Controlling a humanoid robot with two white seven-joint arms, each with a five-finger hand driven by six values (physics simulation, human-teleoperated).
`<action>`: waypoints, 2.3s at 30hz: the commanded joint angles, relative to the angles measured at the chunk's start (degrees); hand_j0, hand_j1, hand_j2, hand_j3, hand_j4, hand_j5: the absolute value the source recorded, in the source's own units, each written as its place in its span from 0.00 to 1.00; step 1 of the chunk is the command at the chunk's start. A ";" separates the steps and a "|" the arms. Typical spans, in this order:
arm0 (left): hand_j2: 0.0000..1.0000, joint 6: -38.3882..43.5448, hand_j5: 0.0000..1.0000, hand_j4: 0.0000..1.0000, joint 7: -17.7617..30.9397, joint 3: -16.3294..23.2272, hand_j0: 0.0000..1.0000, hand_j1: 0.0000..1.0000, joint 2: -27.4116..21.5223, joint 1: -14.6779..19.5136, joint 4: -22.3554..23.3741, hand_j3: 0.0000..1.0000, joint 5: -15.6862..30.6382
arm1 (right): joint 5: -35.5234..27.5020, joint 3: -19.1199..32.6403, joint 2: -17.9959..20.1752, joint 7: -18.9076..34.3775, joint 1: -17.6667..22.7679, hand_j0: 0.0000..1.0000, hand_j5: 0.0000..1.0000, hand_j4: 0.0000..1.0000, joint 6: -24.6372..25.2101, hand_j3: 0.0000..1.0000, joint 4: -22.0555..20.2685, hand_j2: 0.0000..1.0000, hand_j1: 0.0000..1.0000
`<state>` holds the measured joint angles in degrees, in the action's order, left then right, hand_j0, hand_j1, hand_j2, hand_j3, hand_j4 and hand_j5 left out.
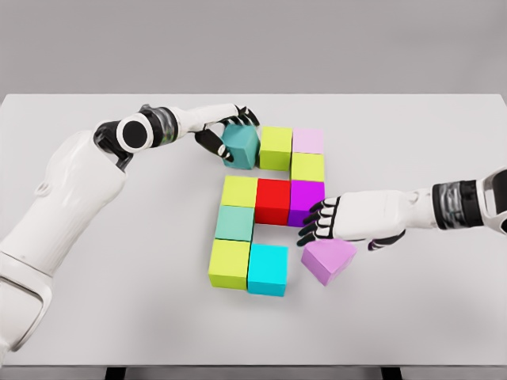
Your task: Assemble the squares on the desktop into the number 2
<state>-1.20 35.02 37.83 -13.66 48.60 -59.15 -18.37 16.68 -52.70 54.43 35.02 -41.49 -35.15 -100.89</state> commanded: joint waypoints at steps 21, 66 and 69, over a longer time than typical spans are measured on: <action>0.92 -3.46 0.92 0.92 -0.02 -2.85 0.92 0.92 -0.22 -0.35 0.61 0.92 1.41 | -17.03 10.16 5.86 -0.02 6.50 1.00 1.00 1.00 0.15 1.00 10.98 1.00 1.00; 0.92 -17.16 0.92 0.92 -0.02 -2.67 0.92 0.92 3.82 0.35 9.84 0.92 1.59 | 1.77 8.84 6.30 -0.02 6.68 1.00 1.00 1.00 0.15 1.00 5.79 1.00 1.00; 0.92 -18.31 0.92 0.92 -0.02 -2.76 0.92 0.92 3.99 0.97 11.33 0.92 1.59 | 1.86 8.67 5.77 -0.02 6.68 1.00 1.00 1.00 0.15 1.00 5.61 1.00 1.00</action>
<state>-18.85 35.02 35.23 -9.82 49.57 -48.55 -17.08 18.42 -44.02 60.31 35.02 -34.80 -35.14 -95.49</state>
